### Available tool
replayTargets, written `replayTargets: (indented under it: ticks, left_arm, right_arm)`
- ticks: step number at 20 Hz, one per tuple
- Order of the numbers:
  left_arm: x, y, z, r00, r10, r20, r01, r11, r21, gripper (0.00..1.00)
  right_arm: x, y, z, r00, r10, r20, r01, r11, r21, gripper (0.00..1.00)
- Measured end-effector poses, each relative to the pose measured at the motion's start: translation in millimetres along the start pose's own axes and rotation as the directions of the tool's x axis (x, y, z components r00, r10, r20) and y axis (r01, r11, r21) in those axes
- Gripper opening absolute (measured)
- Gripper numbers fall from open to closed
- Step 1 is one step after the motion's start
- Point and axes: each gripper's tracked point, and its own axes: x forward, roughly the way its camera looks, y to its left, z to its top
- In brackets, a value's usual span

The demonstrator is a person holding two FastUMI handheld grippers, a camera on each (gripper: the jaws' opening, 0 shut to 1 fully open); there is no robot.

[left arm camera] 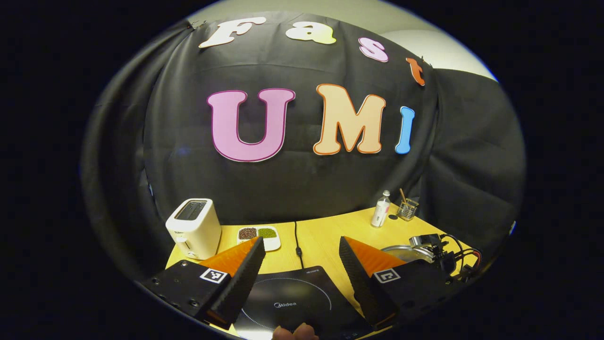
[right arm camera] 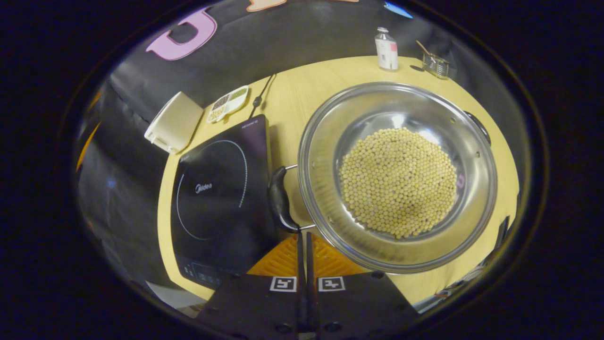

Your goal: First push the handle of the pot to place it horizontally, then grasp the pot with both hands and set it on the induction cooktop.

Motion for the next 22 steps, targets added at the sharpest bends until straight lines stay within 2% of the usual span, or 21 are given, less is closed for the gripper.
replayTargets:
  ticks: [6,9,10,12,17,18,20,21,22]
  left_arm:
    - [-5.6,2.3,-2.6,1.000,0.016,-0.013,-0.016,1.000,0.002,0.96]
    - [-5.9,-6.2,-8.4,0.999,-0.009,-0.036,0.008,1.000,-0.016,0.96]
    - [-5.5,-11.7,-10.6,0.999,-0.022,-0.047,0.021,1.000,-0.022,0.96]
    - [-5.3,-22.4,-14.5,0.997,-0.049,-0.064,0.047,0.998,-0.032,0.96]
    - [-7.7,-58.7,-33.6,0.981,-0.132,-0.138,0.124,0.990,-0.070,0.96]
    - [-7.7,-64.1,-37.2,0.978,-0.138,-0.155,0.127,0.989,-0.076,0.96]
    - [-6.7,-75.3,-48.0,0.972,-0.148,-0.183,0.133,0.987,-0.091,0.96]
    - [-5.2,-82.6,-55.1,0.967,-0.157,-0.203,0.138,0.985,-0.102,0.96]
    - [-4.9,-90.9,-62.8,0.958,-0.167,-0.232,0.142,0.983,-0.120,0.96]
  right_arm:
    - [-0.2,8.8,6.5,1.000,0.018,-0.006,-0.018,1.000,0.022,0.02]
    - [-21.5,12.2,19.6,0.996,0.065,0.057,-0.065,0.998,0.013,0.00]
    - [-29.0,8.7,25.3,0.994,0.070,0.084,-0.070,0.998,0.002,0.03]
    - [-47.2,-7.8,39.7,0.988,0.045,0.149,-0.042,0.999,-0.024,0.03]
    - [-84.7,-73.6,74.5,0.954,-0.090,0.286,0.111,0.992,-0.057,0.00]
    - [-91.2,-84.1,77.7,0.949,-0.106,0.296,0.131,0.989,-0.064,0.10]
    - [-100.3,-110.1,86.3,0.939,-0.141,0.313,0.176,0.981,-0.086,0.21]
    - [-102.7,-123.0,90.6,0.935,-0.156,0.317,0.196,0.976,-0.099,0.24]
    - [-104.5,-135.2,93.2,0.933,-0.174,0.314,0.218,0.970,-0.110,0.36]
